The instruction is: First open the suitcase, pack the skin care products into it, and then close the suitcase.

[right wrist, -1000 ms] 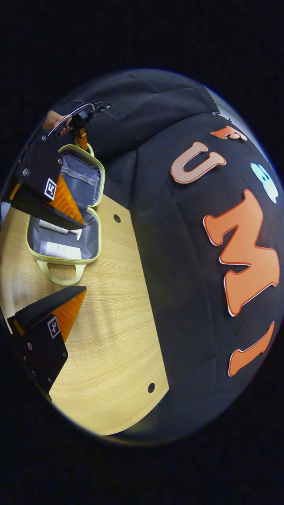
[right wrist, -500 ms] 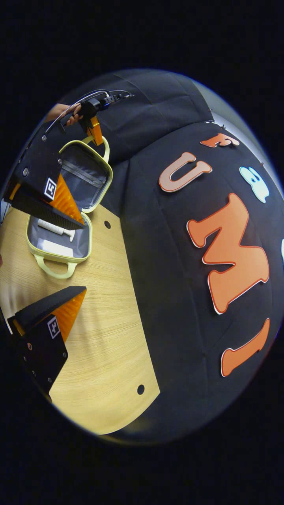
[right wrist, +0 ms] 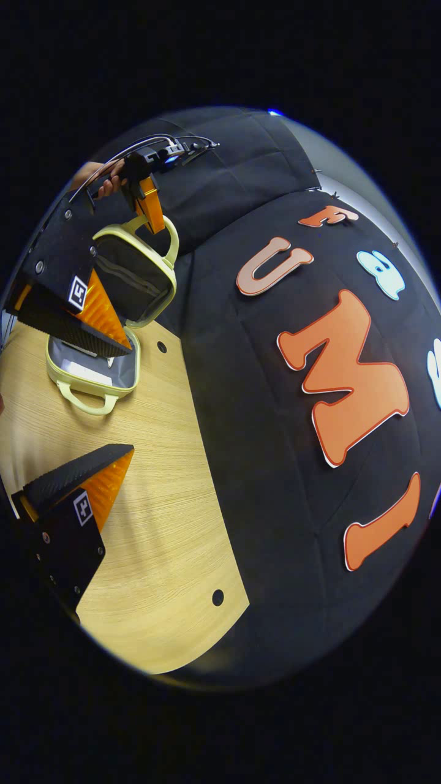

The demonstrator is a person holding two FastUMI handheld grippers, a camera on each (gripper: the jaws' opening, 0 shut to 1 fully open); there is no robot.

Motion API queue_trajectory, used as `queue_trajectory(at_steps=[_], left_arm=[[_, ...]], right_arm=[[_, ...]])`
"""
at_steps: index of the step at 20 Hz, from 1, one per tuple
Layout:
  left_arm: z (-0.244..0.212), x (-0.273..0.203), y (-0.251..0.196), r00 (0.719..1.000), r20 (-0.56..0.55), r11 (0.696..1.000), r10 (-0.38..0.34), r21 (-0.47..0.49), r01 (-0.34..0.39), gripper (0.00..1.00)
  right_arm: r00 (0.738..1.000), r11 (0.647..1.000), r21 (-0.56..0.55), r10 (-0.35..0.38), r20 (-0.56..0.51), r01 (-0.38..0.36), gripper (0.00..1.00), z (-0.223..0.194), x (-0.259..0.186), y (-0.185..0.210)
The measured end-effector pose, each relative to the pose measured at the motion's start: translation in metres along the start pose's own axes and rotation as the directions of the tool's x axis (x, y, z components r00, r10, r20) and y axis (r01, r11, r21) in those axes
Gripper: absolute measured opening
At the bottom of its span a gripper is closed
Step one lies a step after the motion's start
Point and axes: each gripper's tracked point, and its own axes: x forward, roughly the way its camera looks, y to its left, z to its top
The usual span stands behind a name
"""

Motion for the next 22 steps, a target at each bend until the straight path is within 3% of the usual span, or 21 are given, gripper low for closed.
queue_trajectory(at_steps=[13,16,22], left_arm=[[-0.119,0.061,-0.103,0.977,-0.167,0.989,-0.136,-0.085,0.123,0.01],[-0.154,0.079,-0.117,0.962,-0.238,0.99,-0.136,-0.075,0.122,0.01],[-0.223,0.099,-0.128,0.922,-0.382,0.998,-0.069,-0.017,0.067,0.01]], right_arm=[[1.0,1.0,0.023,-0.018,-0.018,0.018,0.92,-0.006,-0.009,-0.051],[0.999,0.999,0.027,-0.026,-0.025,0.027,0.92,-0.009,-0.01,-0.061],[0.998,0.999,0.036,-0.035,-0.045,0.037,0.91,-0.016,-0.012,-0.08]])
